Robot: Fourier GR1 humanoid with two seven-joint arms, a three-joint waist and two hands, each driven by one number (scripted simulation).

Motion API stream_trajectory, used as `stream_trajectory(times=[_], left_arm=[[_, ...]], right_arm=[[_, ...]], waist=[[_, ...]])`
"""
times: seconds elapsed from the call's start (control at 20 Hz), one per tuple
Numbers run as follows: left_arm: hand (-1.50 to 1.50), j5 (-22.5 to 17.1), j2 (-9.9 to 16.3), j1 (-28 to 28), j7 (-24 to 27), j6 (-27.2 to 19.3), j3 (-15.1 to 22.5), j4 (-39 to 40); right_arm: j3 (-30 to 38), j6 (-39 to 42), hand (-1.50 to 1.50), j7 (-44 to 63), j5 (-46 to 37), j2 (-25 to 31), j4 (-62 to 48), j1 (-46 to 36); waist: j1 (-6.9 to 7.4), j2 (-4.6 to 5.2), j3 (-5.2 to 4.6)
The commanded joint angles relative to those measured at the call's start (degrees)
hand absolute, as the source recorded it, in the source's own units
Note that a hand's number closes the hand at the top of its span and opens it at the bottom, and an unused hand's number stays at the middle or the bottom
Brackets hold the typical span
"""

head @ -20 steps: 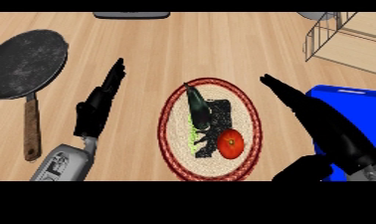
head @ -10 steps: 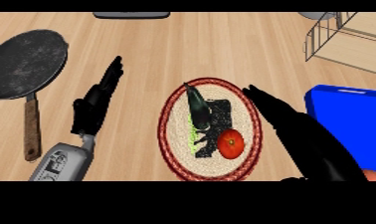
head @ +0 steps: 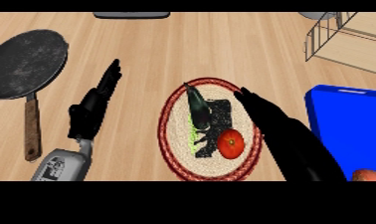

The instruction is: Pick the tomato from the placemat and place it in the tiered shelf

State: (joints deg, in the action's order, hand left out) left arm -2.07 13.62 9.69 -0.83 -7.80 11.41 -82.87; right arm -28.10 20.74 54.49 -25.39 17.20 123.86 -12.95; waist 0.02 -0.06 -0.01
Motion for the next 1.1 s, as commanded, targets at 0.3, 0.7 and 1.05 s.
stream_trajectory(times=[0.3, 0.7, 1.05], left_arm=[[0.0, 3.99, -4.17, 2.32, -1.08, 0.59, -1.61, 1.88], [0.0, 3.99, -3.04, -2.76, 1.33, 3.93, -4.43, -0.93], [0.0, 4.24, -3.64, 2.34, 0.1, 6.22, -7.24, 2.36]], right_arm=[[-3.04, 3.3, -1.5, 2.46, -7.57, -6.68, -1.25, 2.09], [2.19, 5.26, -1.5, -3.34, -9.11, -6.56, -6.52, 3.16], [-0.74, 3.32, -1.5, -6.7, -15.65, -9.54, -13.48, 3.74]], waist=[[-0.14, 0.02, 0.0], [0.08, 0.03, 0.0], [-0.05, 0.07, 0.0]])
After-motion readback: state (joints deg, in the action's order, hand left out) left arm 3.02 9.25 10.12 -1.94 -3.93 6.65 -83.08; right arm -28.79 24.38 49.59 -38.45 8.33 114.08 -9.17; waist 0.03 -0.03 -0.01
